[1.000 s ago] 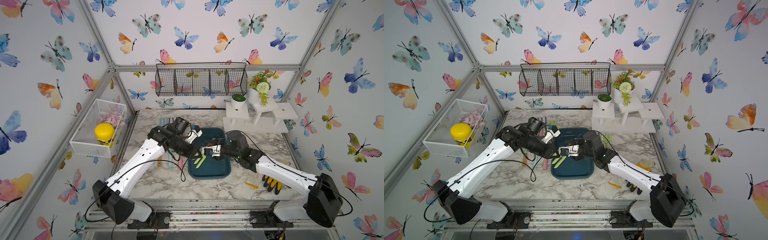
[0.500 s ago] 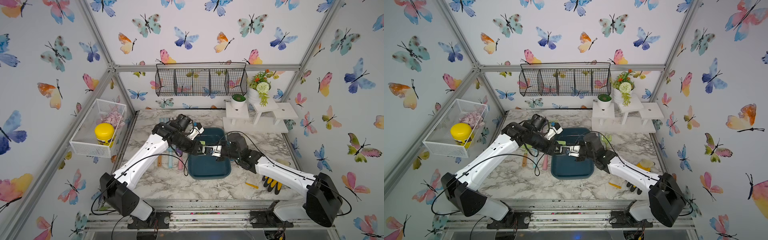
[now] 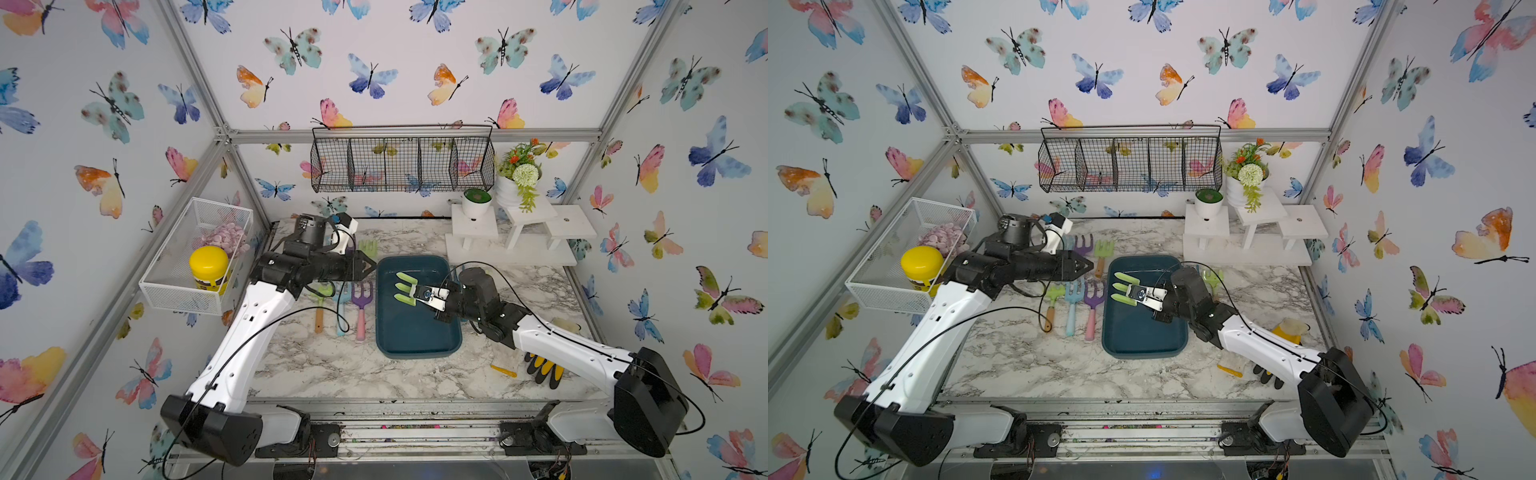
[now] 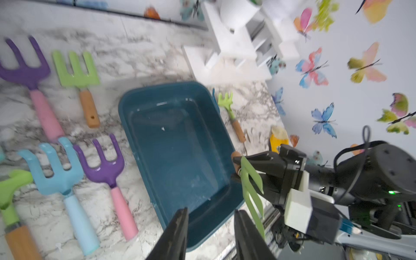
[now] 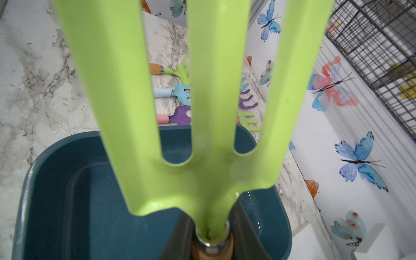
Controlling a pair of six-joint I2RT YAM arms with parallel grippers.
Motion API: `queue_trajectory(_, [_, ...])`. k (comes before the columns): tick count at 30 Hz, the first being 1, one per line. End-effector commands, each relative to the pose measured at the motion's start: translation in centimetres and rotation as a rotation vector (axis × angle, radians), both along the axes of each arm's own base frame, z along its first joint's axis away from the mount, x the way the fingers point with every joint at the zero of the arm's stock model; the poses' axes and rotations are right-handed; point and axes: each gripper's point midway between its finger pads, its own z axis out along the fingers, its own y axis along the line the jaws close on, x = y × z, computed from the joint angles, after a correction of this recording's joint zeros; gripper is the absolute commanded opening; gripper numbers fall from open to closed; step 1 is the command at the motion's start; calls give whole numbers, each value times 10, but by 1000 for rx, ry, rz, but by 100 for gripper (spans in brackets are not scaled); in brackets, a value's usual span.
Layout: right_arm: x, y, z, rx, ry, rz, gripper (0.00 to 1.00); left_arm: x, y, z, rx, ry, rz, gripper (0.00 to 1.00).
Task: Take the hand rake out of the storage box
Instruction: Pick up the rake from the storage box, then place the rake at the center of the board.
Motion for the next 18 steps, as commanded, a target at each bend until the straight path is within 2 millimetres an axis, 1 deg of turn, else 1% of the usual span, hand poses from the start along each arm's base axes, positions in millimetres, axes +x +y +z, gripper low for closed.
queue_trajectory(1, [15, -13, 17, 75, 30, -151, 7, 2, -2, 38, -93, -155, 22, 40])
queue_trajectory(6, [26, -24, 26, 126, 97, -286, 8, -2, 1, 40, -138, -203, 51, 41])
queue_trajectory(9, [36, -35, 34, 163, 144, -410, 3, -4, 3, 39, -155, -217, 58, 43])
queue_trajectory(18, [43, -64, 53, 232, 200, -617, 2, -13, 3, 28, -208, -239, 56, 45])
